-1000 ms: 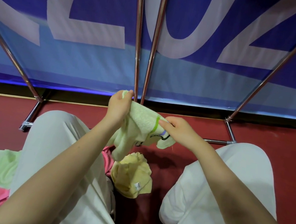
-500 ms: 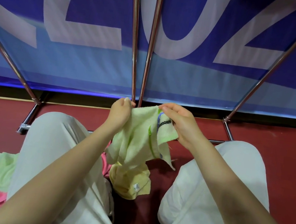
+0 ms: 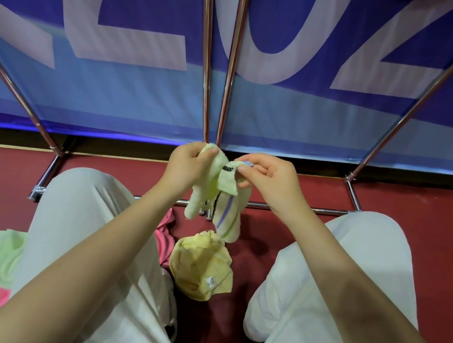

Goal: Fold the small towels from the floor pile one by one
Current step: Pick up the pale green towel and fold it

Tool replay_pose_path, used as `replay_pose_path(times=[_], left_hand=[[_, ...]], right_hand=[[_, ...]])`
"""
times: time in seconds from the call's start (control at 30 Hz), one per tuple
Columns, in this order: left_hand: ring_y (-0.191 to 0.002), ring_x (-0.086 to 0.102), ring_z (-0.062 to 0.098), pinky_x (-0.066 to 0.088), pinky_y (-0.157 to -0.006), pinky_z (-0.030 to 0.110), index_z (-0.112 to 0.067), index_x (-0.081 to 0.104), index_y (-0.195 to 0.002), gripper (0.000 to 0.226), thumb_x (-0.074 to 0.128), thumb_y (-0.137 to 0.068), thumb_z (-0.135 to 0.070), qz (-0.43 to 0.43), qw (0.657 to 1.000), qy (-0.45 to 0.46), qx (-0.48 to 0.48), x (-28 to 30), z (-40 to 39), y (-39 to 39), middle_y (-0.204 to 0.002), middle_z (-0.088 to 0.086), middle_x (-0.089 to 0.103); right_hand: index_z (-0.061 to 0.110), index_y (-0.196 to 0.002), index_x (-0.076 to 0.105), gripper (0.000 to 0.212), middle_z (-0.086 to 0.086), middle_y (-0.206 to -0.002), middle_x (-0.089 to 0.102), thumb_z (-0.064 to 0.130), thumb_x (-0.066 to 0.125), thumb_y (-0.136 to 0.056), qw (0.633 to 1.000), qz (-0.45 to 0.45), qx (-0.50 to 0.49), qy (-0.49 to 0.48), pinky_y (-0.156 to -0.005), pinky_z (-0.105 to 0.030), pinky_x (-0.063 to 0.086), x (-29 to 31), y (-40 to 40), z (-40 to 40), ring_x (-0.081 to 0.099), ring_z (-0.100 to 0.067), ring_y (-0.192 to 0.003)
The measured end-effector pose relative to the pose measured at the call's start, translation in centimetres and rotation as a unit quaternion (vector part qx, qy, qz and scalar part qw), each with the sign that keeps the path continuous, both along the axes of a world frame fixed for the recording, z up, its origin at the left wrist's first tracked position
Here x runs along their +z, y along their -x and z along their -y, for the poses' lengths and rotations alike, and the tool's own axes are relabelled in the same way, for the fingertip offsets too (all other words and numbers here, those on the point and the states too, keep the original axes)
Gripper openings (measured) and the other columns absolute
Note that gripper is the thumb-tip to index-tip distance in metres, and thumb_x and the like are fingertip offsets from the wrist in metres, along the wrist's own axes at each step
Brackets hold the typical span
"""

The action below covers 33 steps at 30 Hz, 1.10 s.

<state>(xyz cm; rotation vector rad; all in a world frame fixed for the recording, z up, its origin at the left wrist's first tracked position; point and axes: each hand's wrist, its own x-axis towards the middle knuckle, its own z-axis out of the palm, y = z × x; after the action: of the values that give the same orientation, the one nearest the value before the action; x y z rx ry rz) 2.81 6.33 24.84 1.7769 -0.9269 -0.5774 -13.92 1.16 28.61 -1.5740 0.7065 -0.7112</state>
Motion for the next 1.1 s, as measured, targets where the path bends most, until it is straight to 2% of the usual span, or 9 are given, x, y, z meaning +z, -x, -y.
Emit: replay_pose_path(times=[0.1,0.23,0.4,0.5,0.57,0.8,0.87,0.97,1.1], left_hand=[[-0.064,0.051,0.008,0.042,-0.062,0.025,-0.016,0.061,-0.072,0.021,0.063,-0.092,-0.023,-0.086,0.996,0.021,0.02,0.3,0.1,0.5,-0.068,-0.004,0.059],[-0.061,0.048,0.012,0.04,-0.057,0.027,-0.016,0.055,-0.072,0.022,0.068,-0.088,-0.024,-0.192,0.98,0.039,0.02,0.3,0.0,1.0,-0.066,-0.001,0.055],[-0.068,0.056,0.016,0.047,-0.064,0.027,-0.012,0.061,-0.08,0.017,0.066,-0.082,-0.028,-0.351,0.932,0.055,-0.077,0.3,-0.3,1.5,-0.075,0.006,0.059],[-0.069,0.055,0.015,0.044,-0.067,0.027,-0.014,0.057,-0.077,0.018,0.058,-0.095,-0.019,-0.392,0.913,0.058,-0.097,0.6,-0.2,1.8,-0.074,0.003,0.056],[-0.073,0.059,0.016,0.047,-0.071,0.027,-0.013,0.057,-0.08,0.016,0.055,-0.096,-0.016,-0.425,0.898,0.068,-0.093,0.8,-0.2,2.0,-0.077,0.003,0.057],[-0.079,0.064,0.019,0.051,-0.076,0.029,-0.01,0.065,-0.097,0.012,0.054,-0.096,-0.014,-0.457,0.877,0.096,-0.111,1.7,0.4,3.0,-0.086,0.007,0.065],[-0.078,0.068,0.018,0.056,-0.072,0.027,-0.008,0.065,-0.103,0.014,0.053,-0.096,-0.011,-0.47,0.872,0.101,-0.094,2.1,0.5,3.4,-0.085,0.008,0.07],[-0.076,0.068,0.018,0.057,-0.067,0.026,-0.004,0.064,-0.1,0.014,0.055,-0.095,-0.013,-0.478,0.869,0.094,-0.081,2.2,0.7,3.8,-0.084,0.009,0.07],[-0.078,0.068,0.016,0.057,-0.07,0.026,-0.006,0.065,-0.103,0.017,0.053,-0.098,-0.017,-0.469,0.874,0.108,-0.07,2.3,1.0,4.1,-0.087,0.008,0.07]], right_hand=[[0.005,-0.086,0.068,0.006,-0.002,-0.068,0.061,0.001,0.063,-0.087,0.997,-0.029,-0.032,0.066,-0.059,-0.012,0.043,-0.2,0.0,0.3,0.054,0.0,-0.057],[0.012,-0.076,0.061,0.013,0.003,-0.08,0.051,0.008,0.062,-0.088,0.981,-0.043,-0.066,0.179,-0.069,-0.012,0.038,-0.5,0.1,0.7,0.048,-0.002,-0.07],[0.013,-0.076,0.049,0.019,0.001,-0.062,0.039,0.014,0.052,-0.096,0.993,-0.075,-0.052,0.082,-0.054,-0.02,0.03,-0.8,-0.1,0.8,0.033,-0.004,-0.054],[0.018,-0.076,0.053,0.018,0.001,-0.066,0.047,0.015,0.057,-0.093,0.994,-0.07,-0.051,0.064,-0.058,-0.019,0.035,-1.1,-0.3,0.5,0.04,-0.006,-0.059],[0.019,-0.079,0.059,0.014,0.006,-0.074,0.057,0.013,0.06,-0.091,0.995,-0.055,-0.054,0.059,-0.067,-0.015,0.041,-1.0,-0.4,0.5,0.051,-0.003,-0.068],[0.014,-0.083,0.061,0.009,0.009,-0.077,0.06,0.013,0.059,-0.092,0.995,-0.04,-0.063,0.069,-0.072,-0.014,0.043,-0.7,-0.3,0.6,0.054,0.0,-0.072],[0.009,-0.088,0.06,0.008,0.008,-0.078,0.059,0.014,0.057,-0.094,0.993,-0.04,-0.073,0.083,-0.071,-0.014,0.042,-0.7,-0.3,0.6,0.052,0.0,-0.073],[0.007,-0.09,0.059,0.008,0.005,-0.08,0.059,0.012,0.055,-0.094,0.993,-0.031,-0.087,0.077,-0.073,-0.017,0.043,-0.7,-0.3,0.7,0.053,-0.004,-0.076],[0.012,-0.088,0.057,0.008,0.002,-0.083,0.059,0.012,0.054,-0.095,0.993,-0.013,-0.097,0.063,-0.076,-0.025,0.044,-0.4,-0.1,0.7,0.054,-0.01,-0.08]])
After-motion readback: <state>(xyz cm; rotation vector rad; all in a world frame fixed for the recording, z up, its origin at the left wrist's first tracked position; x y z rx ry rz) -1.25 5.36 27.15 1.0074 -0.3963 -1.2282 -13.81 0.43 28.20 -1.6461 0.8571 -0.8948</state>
